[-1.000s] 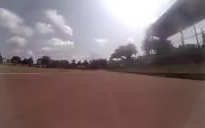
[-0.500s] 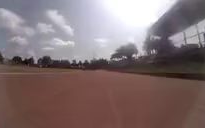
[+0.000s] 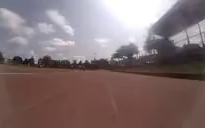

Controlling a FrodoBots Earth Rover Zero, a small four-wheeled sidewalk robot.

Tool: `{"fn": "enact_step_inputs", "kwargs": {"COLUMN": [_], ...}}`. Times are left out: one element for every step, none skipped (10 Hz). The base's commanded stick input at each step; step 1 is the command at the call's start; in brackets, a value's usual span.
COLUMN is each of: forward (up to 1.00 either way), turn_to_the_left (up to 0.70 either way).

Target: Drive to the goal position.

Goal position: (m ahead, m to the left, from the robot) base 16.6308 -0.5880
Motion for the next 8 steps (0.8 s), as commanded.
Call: {"fn": "enact_step_inputs", "kwargs": {"forward": [0.70, 0.70, 0.70, 0.70, 0.70, 0.70, 0.70, 0.70], "turn_to_the_left": [0.00, 0.00, 0.00, 0.00, 0.00, 0.00, 0.00, 0.00]}}
